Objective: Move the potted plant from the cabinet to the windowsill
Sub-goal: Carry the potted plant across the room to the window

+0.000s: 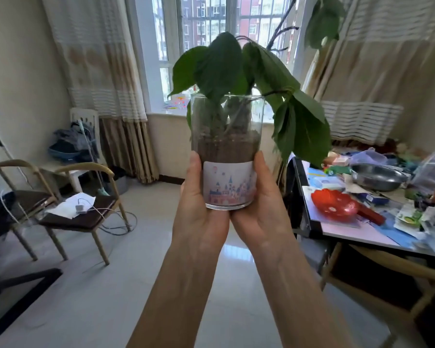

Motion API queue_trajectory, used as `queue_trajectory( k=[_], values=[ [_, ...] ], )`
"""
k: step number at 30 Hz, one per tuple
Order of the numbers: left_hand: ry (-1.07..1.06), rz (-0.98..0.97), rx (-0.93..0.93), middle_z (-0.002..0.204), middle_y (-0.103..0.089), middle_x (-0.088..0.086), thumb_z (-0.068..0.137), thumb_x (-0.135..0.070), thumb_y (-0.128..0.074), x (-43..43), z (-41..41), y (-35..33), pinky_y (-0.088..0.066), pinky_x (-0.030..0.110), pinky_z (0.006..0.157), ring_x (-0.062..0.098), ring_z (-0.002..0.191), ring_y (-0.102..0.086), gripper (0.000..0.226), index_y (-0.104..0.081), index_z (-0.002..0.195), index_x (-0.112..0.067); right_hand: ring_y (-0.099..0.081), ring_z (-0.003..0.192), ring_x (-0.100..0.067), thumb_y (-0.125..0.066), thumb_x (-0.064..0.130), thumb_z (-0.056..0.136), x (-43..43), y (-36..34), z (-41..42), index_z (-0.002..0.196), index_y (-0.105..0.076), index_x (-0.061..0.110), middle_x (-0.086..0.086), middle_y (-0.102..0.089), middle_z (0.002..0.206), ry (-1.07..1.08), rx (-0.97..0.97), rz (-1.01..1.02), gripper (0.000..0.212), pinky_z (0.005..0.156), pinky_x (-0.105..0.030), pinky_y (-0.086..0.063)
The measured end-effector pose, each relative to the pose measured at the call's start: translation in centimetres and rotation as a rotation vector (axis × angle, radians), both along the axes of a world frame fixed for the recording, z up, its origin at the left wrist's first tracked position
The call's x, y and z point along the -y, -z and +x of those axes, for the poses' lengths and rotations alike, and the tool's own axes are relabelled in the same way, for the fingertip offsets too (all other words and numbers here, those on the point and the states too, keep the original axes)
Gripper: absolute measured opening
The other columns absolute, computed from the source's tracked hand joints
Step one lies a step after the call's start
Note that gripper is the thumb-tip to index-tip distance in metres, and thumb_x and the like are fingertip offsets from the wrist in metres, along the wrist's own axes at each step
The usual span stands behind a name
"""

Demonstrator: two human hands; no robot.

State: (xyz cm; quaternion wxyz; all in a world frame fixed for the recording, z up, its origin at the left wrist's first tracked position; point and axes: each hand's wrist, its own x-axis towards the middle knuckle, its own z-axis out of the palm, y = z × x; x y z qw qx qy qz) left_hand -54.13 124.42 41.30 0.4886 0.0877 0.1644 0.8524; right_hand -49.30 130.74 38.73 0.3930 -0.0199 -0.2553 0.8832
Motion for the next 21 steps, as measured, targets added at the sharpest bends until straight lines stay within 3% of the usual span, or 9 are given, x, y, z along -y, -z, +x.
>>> queue_trajectory(
  k=[5,7,12,21],
  values=[
    [0.031,0.003,0.016,0.137,-0.066,0.019,0.083,-0.039,-0.065,-3.2,-4.1,0.6,-0.049,0.056,0.103,0.038,0.127,-0.062,0.063,-0.059,0.14,-0.012,-0.056,0.136,-0.037,-0.077,0.04,0.073,-2.6,0.0,-3.6,0.145,-0.055,0.01,-0.019,-0.059,0.147,0.031,0.023,-0.022,0.081,0.108,-0.055,-0.048],
    [0.027,0.009,0.036,0.135,-0.067,0.019,0.083,-0.038,-0.067,-4.7,-5.5,0.9,-0.051,0.057,0.101,0.038,0.125,-0.063,0.06,-0.06,0.137,-0.013,-0.056,0.135,-0.037,-0.074,0.039,0.075,-3.9,0.1,-4.9,0.145,-0.055,0.009,-0.019,-0.059,0.147,0.038,0.034,-0.032,0.078,0.106,-0.054,-0.049],
    [0.037,0.013,0.059,0.137,-0.066,0.019,0.064,-0.035,-0.078,-8.0,-7.7,1.3,-0.053,0.061,0.094,0.039,0.125,-0.063,0.084,-0.055,0.142,-0.014,-0.055,0.137,-0.036,-0.074,0.039,0.075,-7.0,0.1,-6.9,0.147,-0.053,0.009,-0.019,-0.058,0.148,0.054,0.045,-0.034,0.081,0.106,-0.054,-0.05],
    [0.076,0.07,-0.021,0.141,-0.063,0.019,0.081,-0.041,-0.065,-17.3,-10.9,-0.3,-0.06,0.056,0.083,0.038,0.13,-0.059,0.067,-0.058,0.142,-0.014,-0.057,0.135,-0.036,-0.071,0.042,0.077,-16.4,-1.3,-10.3,0.145,-0.054,0.01,-0.019,-0.06,0.146,0.051,0.038,0.026,0.077,0.105,-0.053,-0.051]
  ],
)
